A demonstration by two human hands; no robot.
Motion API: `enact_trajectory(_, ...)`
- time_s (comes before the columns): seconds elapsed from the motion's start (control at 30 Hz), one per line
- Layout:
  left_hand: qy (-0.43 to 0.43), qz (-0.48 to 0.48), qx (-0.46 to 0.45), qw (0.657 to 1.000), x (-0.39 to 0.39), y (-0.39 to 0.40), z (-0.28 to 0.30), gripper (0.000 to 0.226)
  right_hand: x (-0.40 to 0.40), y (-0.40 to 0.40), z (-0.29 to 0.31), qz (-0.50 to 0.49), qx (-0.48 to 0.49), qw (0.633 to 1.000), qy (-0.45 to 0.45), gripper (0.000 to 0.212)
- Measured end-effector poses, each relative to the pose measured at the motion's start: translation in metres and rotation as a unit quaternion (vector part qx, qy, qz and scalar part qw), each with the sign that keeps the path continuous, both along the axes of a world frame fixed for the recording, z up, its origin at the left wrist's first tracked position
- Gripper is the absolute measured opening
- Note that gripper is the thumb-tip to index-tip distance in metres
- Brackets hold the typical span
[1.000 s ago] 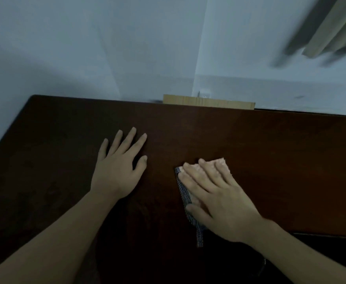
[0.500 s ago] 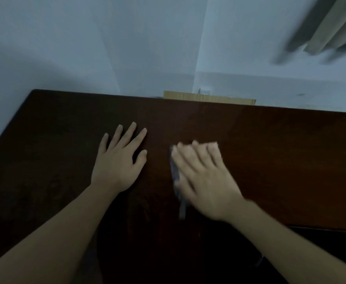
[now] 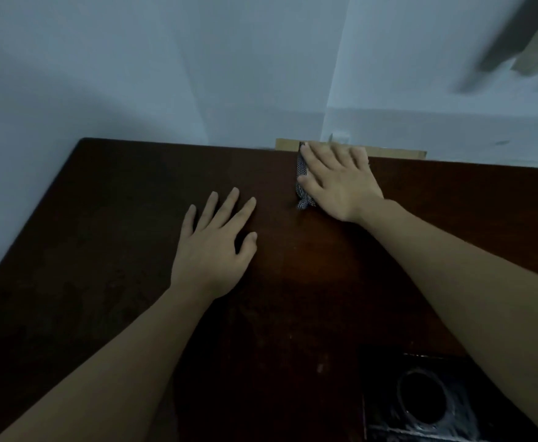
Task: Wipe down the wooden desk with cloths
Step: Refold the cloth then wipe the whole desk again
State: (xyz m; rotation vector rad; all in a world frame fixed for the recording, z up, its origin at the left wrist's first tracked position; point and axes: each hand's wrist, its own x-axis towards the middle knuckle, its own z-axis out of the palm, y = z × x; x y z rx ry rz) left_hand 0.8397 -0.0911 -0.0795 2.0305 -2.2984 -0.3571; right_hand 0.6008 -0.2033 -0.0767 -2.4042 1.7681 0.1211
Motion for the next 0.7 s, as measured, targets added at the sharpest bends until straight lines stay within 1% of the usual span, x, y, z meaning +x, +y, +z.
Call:
enact_trajectory(0.07, 0.004, 0.001, -0.004, 1.0, 0.0, -0.001, 0.001, 0.061, 0.008, 0.006, 0.002, 0.01, 0.006, 1.0, 0.0, 0.071)
enact_trajectory(0.13, -0.002, -0.002, 0.001, 1.0, 0.0, -0.002, 0.001, 0.059, 0.011, 0.034, 0.003, 0.033, 0.012, 0.999, 0.004, 0.067)
enact_trajectory(0.27, -0.001, -0.009, 0.004, 1.0, 0.001, -0.001, 0.002, 0.062, 0.012, 0.114, 0.01, 0.109, 0.013, 0.994, 0.001, 0.071)
enact_trajectory(0.37, 0.016, -0.028, 0.021, 0.999, 0.008, -0.003, 0.005, 0.068, 0.011, 0.145, 0.009, 0.164, 0.047, 0.985, -0.011, 0.07)
enact_trajectory(0.43, 0.026, -0.035, 0.027, 0.999, 0.016, -0.003, 0.01, 0.068, 0.011, 0.139, 0.009, 0.179, 0.042, 0.983, -0.012, 0.07)
enact_trajectory(0.5, 0.024, -0.028, 0.032, 0.999, 0.027, -0.001, 0.013, 0.068, 0.011, 0.113, 0.008, 0.17, 0.037, 0.985, -0.003, 0.069)
enact_trajectory(0.57, 0.021, -0.012, 0.033, 0.999, 0.04, 0.005, 0.011, 0.068, 0.014, 0.073, 0.005, 0.12, 0.02, 0.992, 0.012, 0.072)
enact_trajectory(0.63, 0.017, 0.003, 0.03, 0.999, 0.052, 0.013, 0.007, 0.069, 0.02, 0.033, 0.003, 0.058, 0.007, 0.998, 0.008, 0.076)
enact_trajectory(0.7, 0.019, 0.009, 0.021, 1.0, 0.061, 0.019, 0.004, 0.072, 0.03, 0.008, 0.0, 0.018, 0.008, 1.0, 0.003, 0.071)
